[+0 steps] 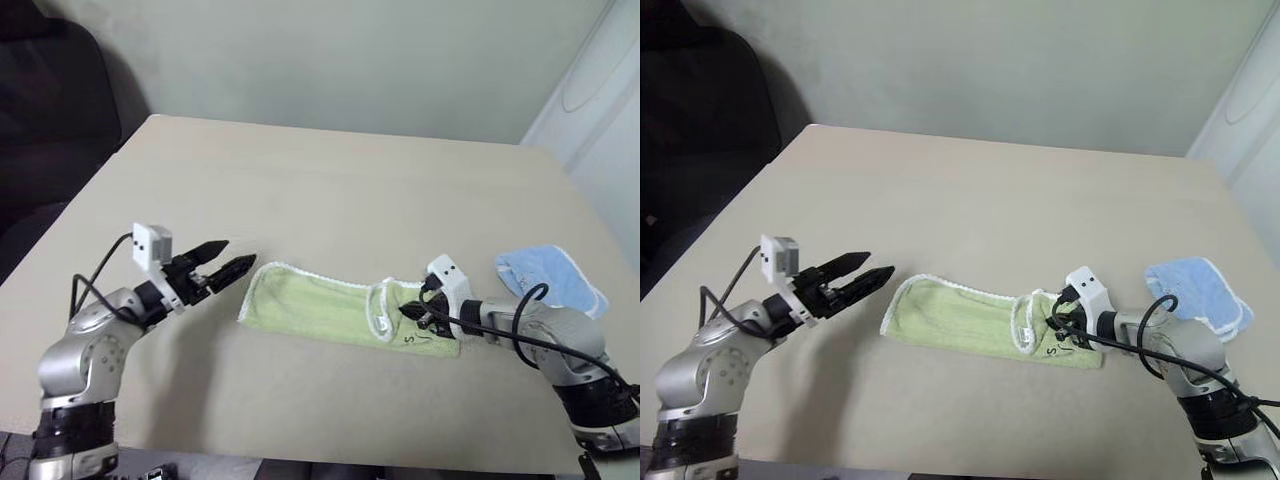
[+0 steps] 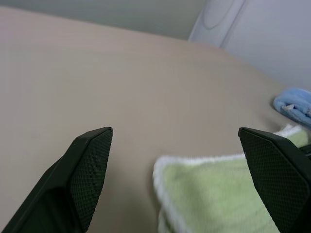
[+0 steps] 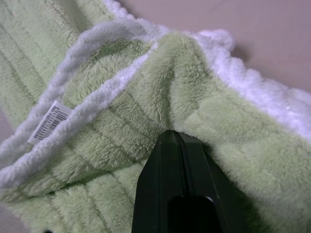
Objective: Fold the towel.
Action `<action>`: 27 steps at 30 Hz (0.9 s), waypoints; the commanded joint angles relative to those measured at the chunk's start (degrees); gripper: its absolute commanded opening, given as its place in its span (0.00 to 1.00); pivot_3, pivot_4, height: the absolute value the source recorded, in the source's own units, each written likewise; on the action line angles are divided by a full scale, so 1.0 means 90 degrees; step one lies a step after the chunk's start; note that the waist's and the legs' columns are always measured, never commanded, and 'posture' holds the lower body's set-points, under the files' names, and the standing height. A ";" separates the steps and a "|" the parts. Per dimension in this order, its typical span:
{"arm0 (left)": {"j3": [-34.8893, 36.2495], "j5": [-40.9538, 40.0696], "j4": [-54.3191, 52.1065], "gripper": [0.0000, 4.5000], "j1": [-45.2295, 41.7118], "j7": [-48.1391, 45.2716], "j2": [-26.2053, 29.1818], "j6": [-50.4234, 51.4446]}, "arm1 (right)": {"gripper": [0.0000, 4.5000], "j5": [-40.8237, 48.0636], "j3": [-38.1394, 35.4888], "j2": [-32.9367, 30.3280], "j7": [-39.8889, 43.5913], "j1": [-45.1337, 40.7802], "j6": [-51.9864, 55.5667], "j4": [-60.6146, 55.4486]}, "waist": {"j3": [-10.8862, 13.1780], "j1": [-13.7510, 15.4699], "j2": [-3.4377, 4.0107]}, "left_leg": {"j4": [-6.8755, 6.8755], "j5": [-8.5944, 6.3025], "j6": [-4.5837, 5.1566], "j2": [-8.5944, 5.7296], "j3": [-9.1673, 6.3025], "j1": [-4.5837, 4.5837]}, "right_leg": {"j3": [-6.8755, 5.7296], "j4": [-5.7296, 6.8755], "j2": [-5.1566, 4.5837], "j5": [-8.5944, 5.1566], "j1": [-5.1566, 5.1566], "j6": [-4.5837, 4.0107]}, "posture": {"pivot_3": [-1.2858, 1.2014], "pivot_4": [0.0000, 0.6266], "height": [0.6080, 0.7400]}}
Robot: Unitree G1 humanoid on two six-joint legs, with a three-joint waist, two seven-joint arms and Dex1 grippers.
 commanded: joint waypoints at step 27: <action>0.0985 -0.6466 -0.1865 1.00 0.2437 0.5727 -0.0616 0.2142 | 0.00 0.0218 -0.1123 0.0099 0.0884 -0.0619 -0.0812 -0.0368 | 0.0040 -0.0003 0.0034 | -0.0016 -0.0007 -0.0029 0.0006 0.0005 0.0071 | -0.0004 0.0023 0.0023 -0.0077 0.0041 -0.0004 | 0.52 0.24 1.00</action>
